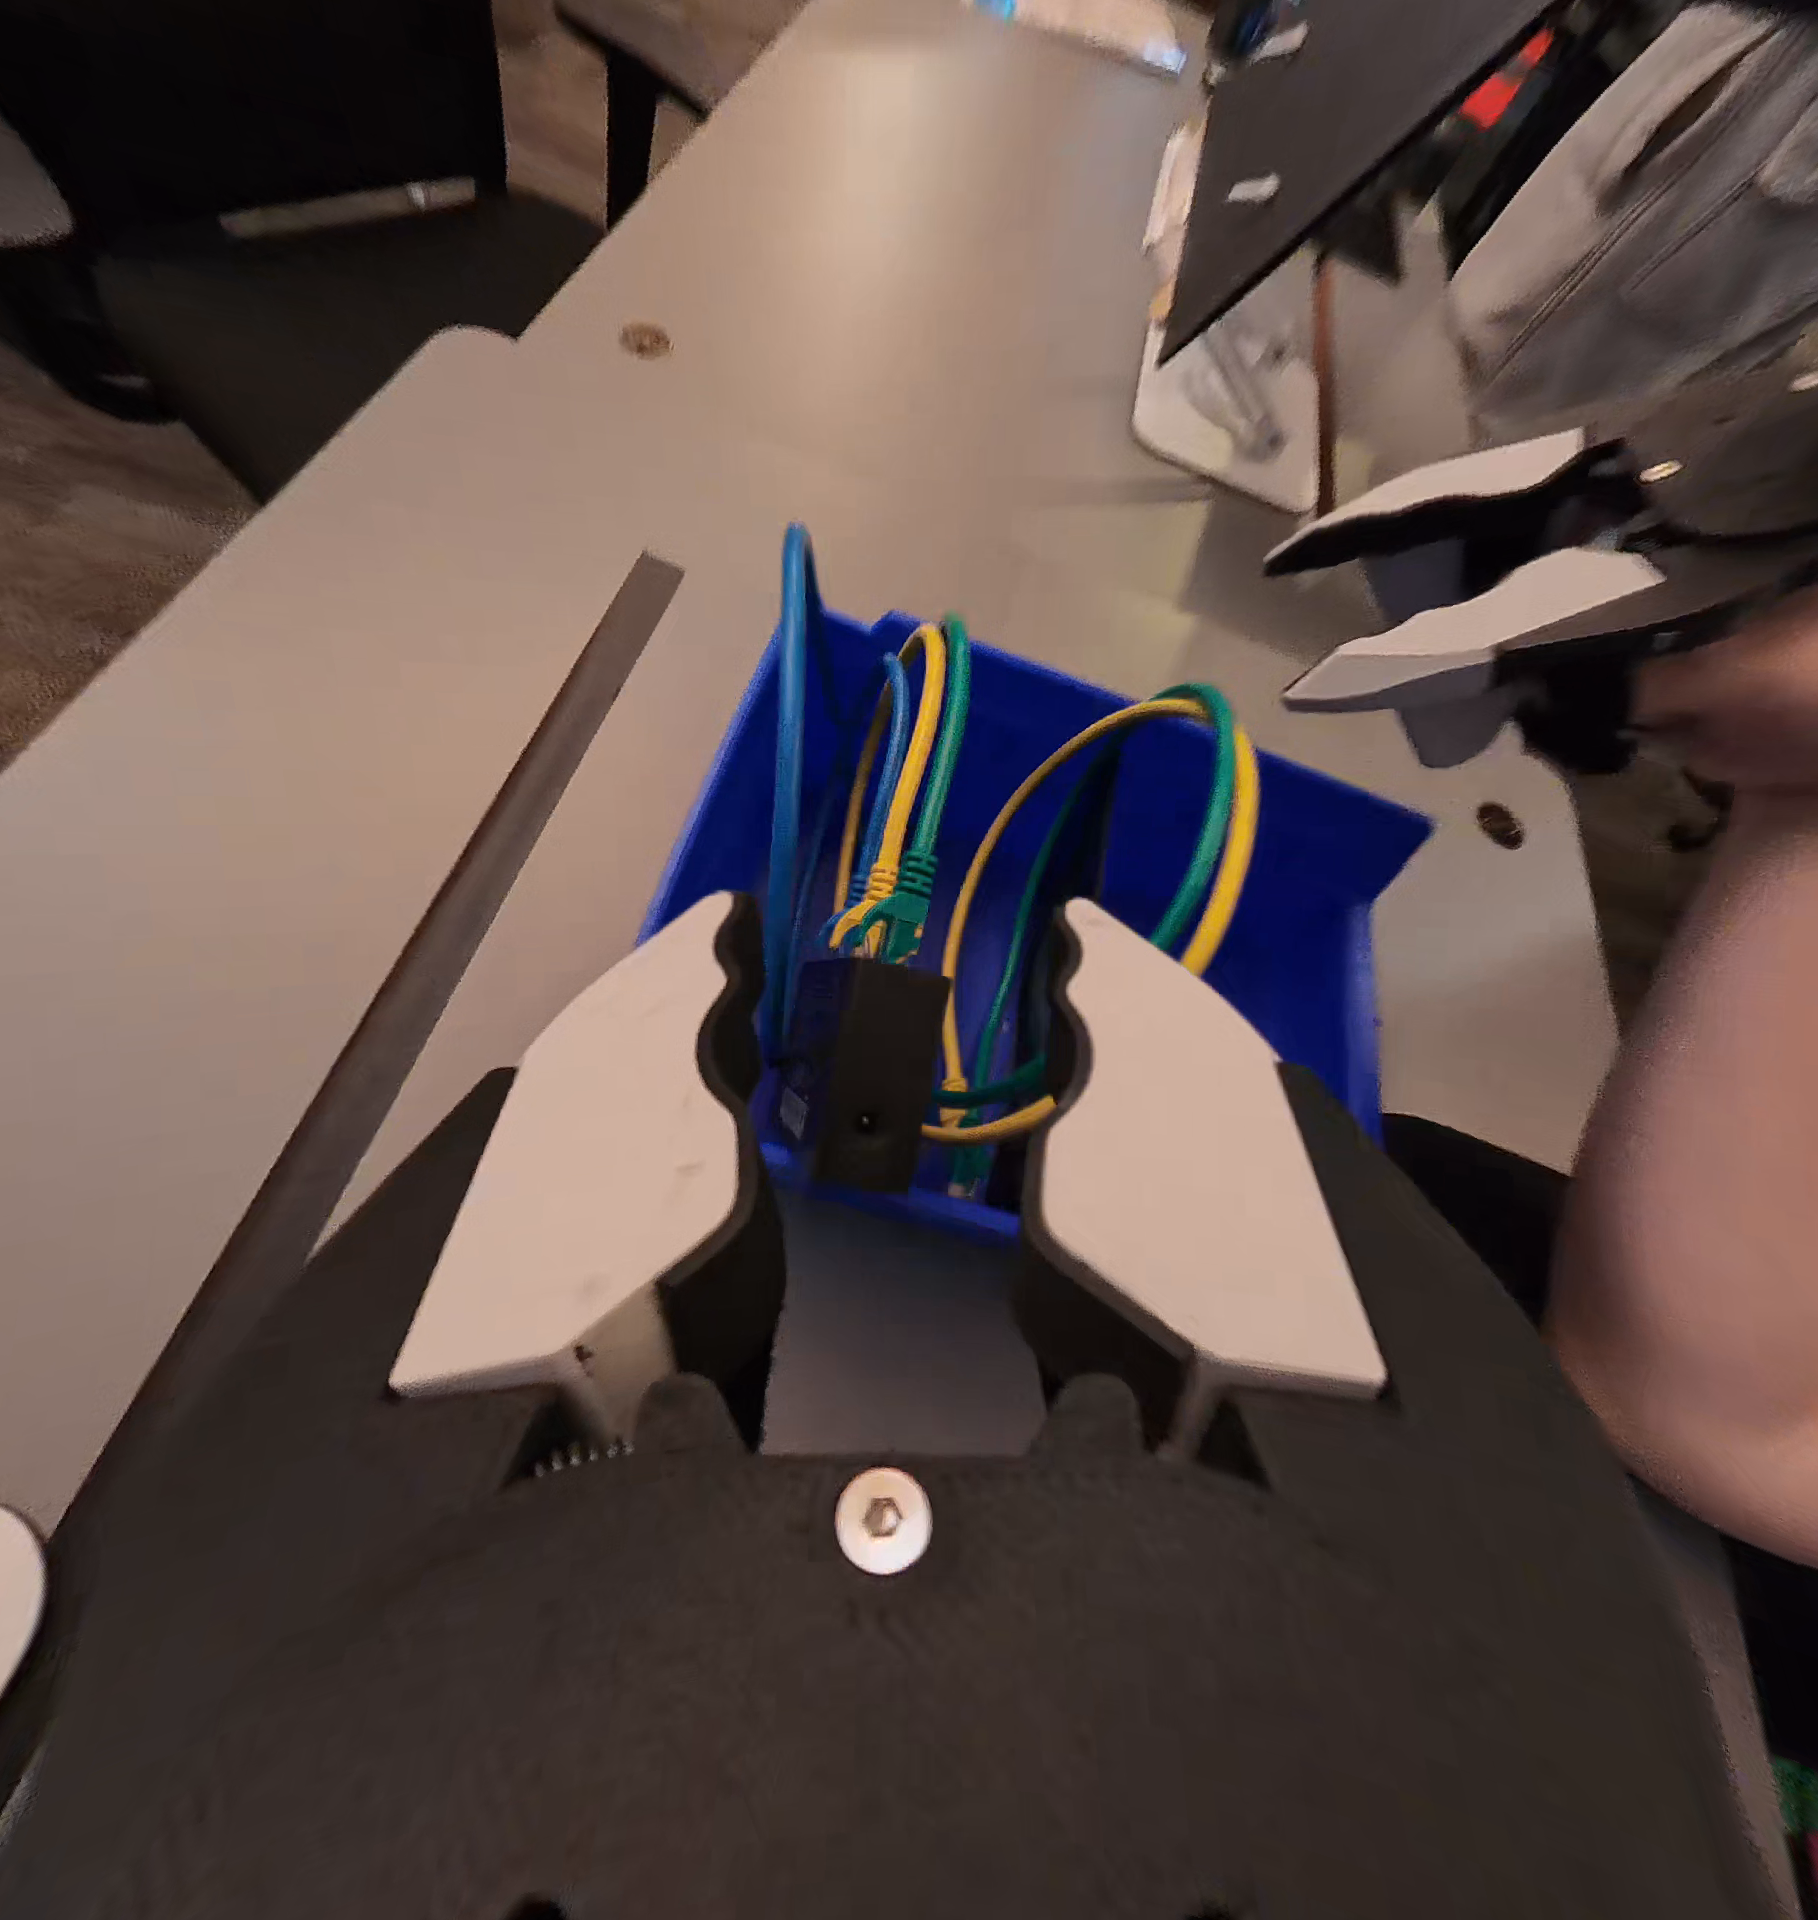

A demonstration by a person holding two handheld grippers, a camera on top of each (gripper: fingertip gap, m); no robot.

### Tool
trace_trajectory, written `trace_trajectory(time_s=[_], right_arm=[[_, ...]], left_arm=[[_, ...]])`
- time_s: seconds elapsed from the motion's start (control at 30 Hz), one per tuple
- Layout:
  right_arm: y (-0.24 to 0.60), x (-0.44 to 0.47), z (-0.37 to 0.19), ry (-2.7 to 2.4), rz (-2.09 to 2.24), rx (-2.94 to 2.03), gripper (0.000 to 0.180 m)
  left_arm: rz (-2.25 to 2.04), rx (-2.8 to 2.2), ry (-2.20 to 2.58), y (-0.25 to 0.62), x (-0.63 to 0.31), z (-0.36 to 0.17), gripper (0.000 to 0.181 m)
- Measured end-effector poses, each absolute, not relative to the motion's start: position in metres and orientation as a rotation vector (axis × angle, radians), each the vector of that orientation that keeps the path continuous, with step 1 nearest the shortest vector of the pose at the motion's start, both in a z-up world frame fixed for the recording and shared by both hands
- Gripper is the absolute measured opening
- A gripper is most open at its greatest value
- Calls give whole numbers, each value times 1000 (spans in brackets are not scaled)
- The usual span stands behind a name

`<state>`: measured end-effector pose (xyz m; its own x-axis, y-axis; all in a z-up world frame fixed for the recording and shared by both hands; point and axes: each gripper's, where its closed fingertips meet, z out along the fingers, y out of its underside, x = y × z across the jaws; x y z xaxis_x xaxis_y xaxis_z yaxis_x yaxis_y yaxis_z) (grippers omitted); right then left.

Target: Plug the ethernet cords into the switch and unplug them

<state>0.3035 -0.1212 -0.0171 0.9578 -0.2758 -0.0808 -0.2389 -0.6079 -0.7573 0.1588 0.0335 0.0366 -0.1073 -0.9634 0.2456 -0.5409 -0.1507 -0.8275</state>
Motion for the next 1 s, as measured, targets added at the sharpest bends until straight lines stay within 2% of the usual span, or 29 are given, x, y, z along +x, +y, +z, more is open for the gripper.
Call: trace_trajectory(time_s=[0.13, 0.3, 0.4, 0.43, 0.53, 0.6, 0.67, 0.77, 0.8, 0.9, 1.0], right_arm=[[-127, 305, -3, 357, -78, -2189, 71], [-141, 295, -16, 361, -86, -2304, 71], [-141, 285, -35, 341, -51, -2414, 71], [-141, 284, -43, 336, -45, -2452, 71], [-147, 295, -66, 394, -75, -2554, 72], [-153, 299, -81, 459, -50, -2610, 71], [-155, 293, -94, 476, 20, -2669, 60], [-158, 276, -117, 462, 174, -2783, 33], [-160, 266, -124, 461, 268, -2831, 16], [-162, 265, -134, 504, 280, -2923, 8], [-163, 260, -134, 440, 227, -2982, 8]], left_arm=[[-1170, -1536, 1570, 27, 106, 73, 50], [-951, -1441, 1408, 14, -8, 105, 61], [-639, -1474, 1145, 41, -96, 125, 61], [-488, -1511, 1010, 60, -134, 132, 56], [9, -1706, 693, 113, -265, 133, 69], [105, -1894, 538, 132, -336, 109, 76], [21, -2086, 462, 146, -380, 74, 72], [10, -2305, 337, 169, -437, 24, 70], [14, -2387, 317, 173, -450, 6, 70], [-79, -2624, 328, 171, -464, -48, 68], [-225, -2773, 387, 163, -456, -83, 56]])
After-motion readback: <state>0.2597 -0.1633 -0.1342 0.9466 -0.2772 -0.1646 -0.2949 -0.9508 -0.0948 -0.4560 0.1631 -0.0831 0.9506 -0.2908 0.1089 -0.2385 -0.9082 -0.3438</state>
